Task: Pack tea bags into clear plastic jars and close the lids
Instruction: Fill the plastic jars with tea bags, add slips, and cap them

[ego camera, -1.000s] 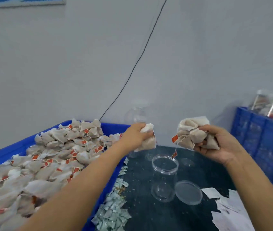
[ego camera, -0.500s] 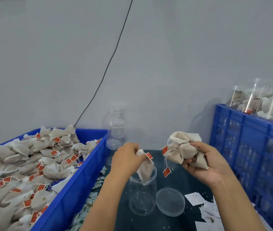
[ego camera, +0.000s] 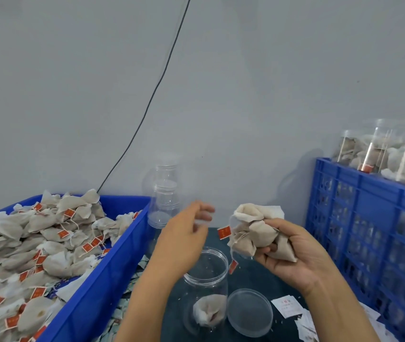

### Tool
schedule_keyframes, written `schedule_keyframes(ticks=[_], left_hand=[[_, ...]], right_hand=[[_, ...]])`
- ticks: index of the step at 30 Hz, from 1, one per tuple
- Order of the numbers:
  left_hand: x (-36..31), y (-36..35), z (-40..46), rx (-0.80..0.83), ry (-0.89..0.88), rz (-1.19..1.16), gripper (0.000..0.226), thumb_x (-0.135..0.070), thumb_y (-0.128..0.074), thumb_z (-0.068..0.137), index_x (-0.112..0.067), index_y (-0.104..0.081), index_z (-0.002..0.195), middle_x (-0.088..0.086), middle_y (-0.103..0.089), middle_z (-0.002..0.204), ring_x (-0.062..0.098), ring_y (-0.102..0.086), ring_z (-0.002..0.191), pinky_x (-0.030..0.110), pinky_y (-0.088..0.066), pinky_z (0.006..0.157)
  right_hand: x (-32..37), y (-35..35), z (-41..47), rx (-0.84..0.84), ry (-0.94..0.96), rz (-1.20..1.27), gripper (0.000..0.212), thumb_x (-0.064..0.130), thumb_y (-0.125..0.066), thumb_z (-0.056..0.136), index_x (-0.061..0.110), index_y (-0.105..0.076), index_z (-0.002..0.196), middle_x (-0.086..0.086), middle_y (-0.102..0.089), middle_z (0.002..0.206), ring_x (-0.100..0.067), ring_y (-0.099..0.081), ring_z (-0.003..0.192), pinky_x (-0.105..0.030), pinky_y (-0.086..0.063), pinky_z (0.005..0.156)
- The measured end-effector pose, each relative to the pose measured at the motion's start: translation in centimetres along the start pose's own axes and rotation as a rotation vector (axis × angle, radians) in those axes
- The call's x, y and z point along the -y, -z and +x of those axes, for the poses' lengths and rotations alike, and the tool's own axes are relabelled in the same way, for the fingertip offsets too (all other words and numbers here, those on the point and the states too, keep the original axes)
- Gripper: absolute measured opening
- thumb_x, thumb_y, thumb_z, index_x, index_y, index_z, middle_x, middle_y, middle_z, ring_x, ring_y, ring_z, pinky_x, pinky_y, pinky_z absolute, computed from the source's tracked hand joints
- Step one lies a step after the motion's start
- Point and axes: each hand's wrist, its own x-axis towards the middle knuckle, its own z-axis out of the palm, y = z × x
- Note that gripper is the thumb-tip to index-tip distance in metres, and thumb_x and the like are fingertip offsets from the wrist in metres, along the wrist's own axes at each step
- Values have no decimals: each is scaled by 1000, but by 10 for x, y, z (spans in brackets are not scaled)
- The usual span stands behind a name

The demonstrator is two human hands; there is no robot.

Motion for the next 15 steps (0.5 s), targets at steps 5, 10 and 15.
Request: schedule_keyframes(ticks=[5, 10, 15], left_hand=[[-23, -17, -1, 28, -56, -447, 21, -35, -70, 82, -32, -67, 103, -11, -70, 91, -2, -65, 76, 13, -50, 66], [-15, -28, 0, -237, -49, -508, 12, -12, -72, 83, -23, -72, 88, -7, -73, 81, 5, -68, 74, 15, -52, 63], [2, -15, 2, -390, 17, -546, 16, -9, -71, 84, -24, -71, 87, -7, -73, 80, 8, -69, 74, 13, -51, 57]], right_hand=[[-8, -10, -2, 102, -27, -104, 31, 3, -63, 67, -3, -68, 97, -20, -66, 86, -18, -61, 60, -22, -44, 41], [-12, -11, 0, 141, -76, -131, 38, 6, -65, 75, -1, -61, 112, -18, -66, 89, -17, -61, 64, -21, -46, 43], [-4, -5, -3, 19, -50, -26, 29, 3, -69, 68, 0, -56, 94, -16, -66, 69, -17, -60, 49, -23, -50, 43]])
